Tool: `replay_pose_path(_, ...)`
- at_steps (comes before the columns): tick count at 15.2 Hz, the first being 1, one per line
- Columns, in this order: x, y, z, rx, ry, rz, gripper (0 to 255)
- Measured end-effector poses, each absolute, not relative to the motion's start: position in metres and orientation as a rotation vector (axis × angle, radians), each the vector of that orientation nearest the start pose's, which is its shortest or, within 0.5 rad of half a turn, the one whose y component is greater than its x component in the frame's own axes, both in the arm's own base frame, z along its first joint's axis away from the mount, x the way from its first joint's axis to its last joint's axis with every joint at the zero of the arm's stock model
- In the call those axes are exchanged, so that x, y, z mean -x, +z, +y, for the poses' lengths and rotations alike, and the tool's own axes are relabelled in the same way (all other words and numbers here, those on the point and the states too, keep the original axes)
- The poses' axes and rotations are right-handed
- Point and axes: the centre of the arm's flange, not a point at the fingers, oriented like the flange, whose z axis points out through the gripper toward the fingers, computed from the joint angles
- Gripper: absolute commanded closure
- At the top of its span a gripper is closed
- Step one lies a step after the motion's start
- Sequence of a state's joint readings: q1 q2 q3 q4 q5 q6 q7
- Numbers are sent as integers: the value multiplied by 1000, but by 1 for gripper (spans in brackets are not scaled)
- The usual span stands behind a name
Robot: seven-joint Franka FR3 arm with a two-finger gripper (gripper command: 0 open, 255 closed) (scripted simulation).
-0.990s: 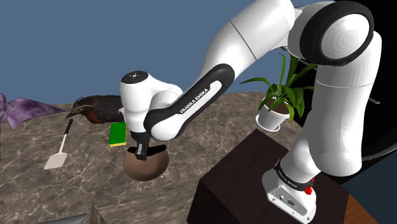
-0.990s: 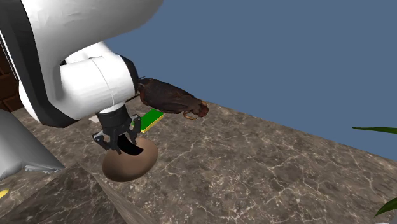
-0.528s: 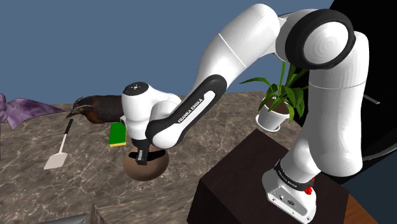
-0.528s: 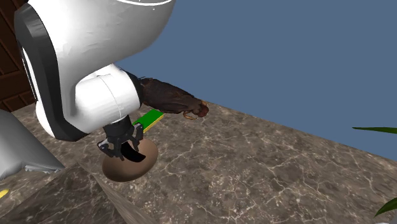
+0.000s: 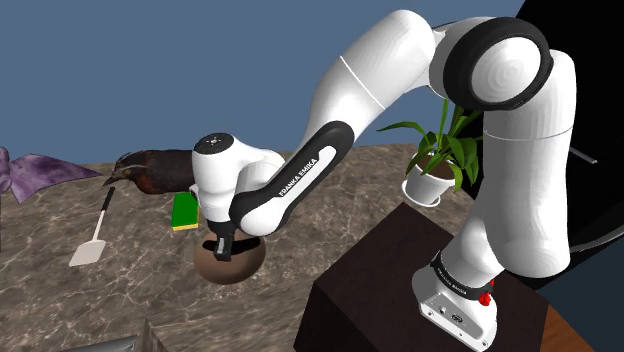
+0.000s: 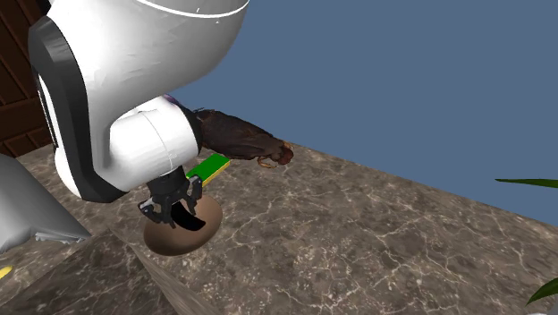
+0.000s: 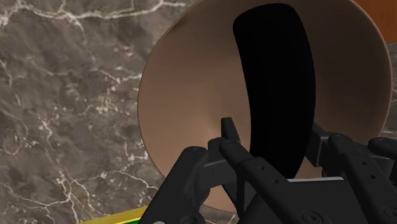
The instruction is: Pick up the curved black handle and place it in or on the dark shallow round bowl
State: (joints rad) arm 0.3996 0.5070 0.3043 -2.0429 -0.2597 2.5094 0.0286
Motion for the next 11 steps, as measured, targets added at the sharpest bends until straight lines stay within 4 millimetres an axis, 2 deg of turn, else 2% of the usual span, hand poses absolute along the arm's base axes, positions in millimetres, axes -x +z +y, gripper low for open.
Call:
replay_pose_path(6, -453, 199, 385, 2868, 4, -1300, 0)
replay_pose_path(11, -453, 243, 385, 2868, 3, -1299, 0)
